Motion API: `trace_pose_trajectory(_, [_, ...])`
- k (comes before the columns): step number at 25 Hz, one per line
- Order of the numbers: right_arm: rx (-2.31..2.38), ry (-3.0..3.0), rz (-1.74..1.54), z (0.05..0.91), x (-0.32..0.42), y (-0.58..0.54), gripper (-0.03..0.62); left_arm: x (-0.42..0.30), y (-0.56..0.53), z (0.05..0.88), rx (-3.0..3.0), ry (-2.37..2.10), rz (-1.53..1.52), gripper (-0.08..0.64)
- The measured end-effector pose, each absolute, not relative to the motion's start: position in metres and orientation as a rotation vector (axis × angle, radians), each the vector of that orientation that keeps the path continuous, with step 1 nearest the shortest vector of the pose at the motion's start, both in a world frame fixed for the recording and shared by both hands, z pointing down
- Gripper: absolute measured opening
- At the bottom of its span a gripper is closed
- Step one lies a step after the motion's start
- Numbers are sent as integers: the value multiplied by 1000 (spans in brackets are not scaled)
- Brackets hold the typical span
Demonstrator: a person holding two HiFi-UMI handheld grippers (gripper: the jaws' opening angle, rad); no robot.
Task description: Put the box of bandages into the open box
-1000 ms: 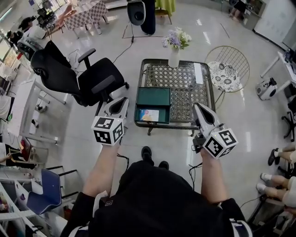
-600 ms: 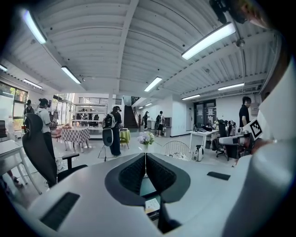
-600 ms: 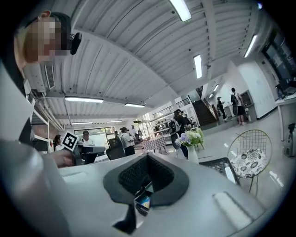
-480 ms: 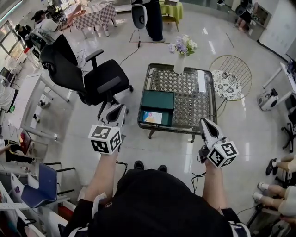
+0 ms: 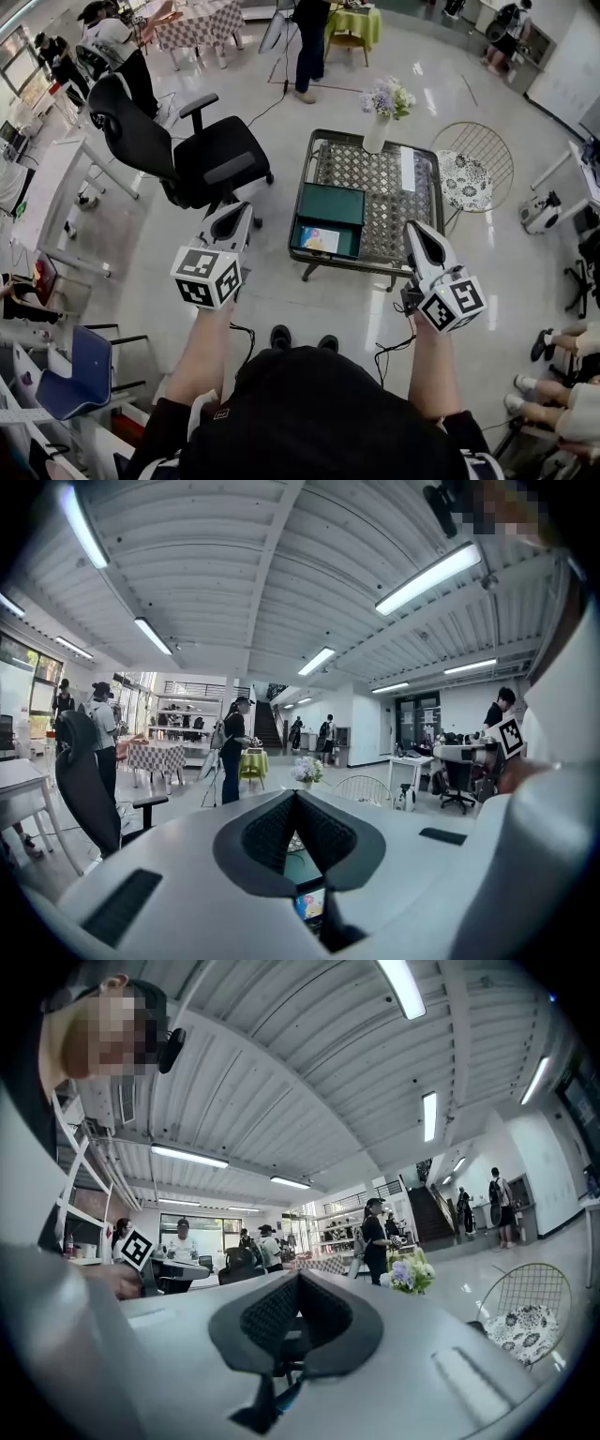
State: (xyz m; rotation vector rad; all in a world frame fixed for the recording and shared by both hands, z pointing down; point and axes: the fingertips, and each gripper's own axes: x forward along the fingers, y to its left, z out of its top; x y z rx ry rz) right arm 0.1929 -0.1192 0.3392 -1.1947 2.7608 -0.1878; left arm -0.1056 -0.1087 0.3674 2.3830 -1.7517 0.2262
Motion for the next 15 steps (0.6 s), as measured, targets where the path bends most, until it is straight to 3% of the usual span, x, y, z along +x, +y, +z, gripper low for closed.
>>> trace_pose_trajectory(15, [-1269,2737,-116,313,169,-144,6,-115,-139,362,2434,-1700,210,6])
